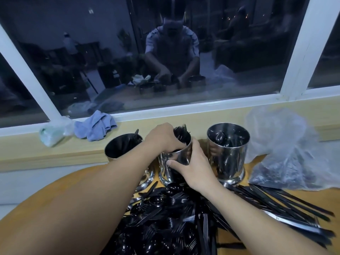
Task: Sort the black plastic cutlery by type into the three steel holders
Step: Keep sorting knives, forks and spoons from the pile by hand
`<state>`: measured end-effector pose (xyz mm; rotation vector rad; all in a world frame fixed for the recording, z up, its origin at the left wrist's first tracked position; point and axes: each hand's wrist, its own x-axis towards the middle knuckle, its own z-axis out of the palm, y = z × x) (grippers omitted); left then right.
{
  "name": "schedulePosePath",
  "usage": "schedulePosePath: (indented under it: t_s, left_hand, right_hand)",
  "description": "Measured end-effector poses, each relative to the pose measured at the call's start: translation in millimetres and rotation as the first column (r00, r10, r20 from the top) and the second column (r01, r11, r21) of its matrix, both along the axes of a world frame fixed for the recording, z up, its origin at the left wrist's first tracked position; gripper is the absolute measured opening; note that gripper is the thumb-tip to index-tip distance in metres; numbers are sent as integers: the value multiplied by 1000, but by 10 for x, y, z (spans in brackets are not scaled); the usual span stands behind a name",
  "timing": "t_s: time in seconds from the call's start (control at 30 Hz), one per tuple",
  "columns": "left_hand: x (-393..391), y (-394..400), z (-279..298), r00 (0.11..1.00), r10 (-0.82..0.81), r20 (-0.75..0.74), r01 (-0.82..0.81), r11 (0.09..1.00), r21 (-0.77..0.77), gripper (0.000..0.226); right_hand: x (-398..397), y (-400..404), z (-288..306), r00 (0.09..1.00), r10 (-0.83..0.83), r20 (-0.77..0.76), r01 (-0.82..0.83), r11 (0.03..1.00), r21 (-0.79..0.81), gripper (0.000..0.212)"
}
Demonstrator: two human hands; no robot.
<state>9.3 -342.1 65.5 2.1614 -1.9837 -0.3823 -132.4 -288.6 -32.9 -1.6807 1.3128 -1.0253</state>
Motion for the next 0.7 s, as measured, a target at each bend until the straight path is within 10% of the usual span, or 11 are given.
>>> schedulePosePath:
  t_s: [0.27,0.57,0.7]
  left_hand:
    - [24,231,404,998,-47,49,42,995,93,54]
    - [15,1098,392,963,-125,-241,27,926,-376,15]
    - [-278,1831,31,922,-190,-338,81,947,-312,21]
  right_hand:
    - [-45,60,72,996,-15,-89,16,1000,17,93]
    - [-642,987,239,980,43,-195,-37,999,34,75]
    - [-1137,1538,73,964,-75,-256,70,997,-29,20]
